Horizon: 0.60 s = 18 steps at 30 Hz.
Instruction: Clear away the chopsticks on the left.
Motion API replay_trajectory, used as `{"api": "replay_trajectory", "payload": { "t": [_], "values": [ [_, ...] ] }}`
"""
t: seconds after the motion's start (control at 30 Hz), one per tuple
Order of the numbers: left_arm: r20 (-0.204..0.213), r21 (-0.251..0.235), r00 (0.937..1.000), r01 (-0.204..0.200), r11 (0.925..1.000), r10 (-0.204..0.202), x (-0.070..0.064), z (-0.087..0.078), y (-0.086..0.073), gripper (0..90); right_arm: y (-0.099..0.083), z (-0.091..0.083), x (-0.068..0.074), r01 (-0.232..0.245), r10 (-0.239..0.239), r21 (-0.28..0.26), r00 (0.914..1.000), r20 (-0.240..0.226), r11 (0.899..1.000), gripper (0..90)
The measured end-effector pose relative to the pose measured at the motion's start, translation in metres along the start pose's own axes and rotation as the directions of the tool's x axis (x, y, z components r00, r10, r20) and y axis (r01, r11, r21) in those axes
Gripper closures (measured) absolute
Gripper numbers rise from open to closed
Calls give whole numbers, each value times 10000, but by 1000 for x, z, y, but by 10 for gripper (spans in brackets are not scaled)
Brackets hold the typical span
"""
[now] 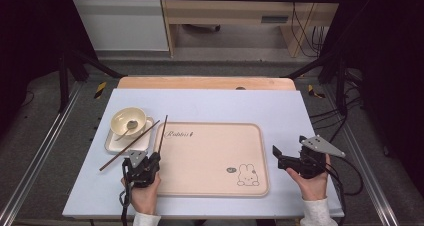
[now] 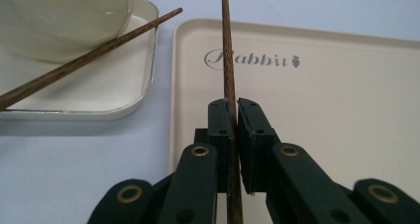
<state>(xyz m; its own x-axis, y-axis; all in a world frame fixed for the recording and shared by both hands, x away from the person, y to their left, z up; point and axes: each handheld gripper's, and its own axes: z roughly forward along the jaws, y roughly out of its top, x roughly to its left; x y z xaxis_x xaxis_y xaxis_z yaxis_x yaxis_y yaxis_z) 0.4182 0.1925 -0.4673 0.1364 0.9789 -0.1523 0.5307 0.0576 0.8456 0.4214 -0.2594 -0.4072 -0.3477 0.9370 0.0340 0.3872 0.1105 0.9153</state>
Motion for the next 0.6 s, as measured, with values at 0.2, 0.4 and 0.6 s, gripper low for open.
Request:
{"api": "replay_trajectory", "payload": {
  "t": [0.2, 0.4, 0.6],
  "values": [
    [-253, 305, 9997, 20, 9995, -12, -2, 4, -5, 850, 0, 0, 0, 10, -10, 5, 10000, 13, 10000, 22],
    [-407, 584, 9991, 128, 9982, -104, -1, 8, -9, 850, 0, 0, 0, 4, -4, 19, 10000, 4, 10000, 22],
    [-530, 832, 9986, 96, 9965, -52, -2, 11, -10, 850, 0, 0, 0, 7, -7, 30, 10000, 12, 10000, 22]
  ]
}}
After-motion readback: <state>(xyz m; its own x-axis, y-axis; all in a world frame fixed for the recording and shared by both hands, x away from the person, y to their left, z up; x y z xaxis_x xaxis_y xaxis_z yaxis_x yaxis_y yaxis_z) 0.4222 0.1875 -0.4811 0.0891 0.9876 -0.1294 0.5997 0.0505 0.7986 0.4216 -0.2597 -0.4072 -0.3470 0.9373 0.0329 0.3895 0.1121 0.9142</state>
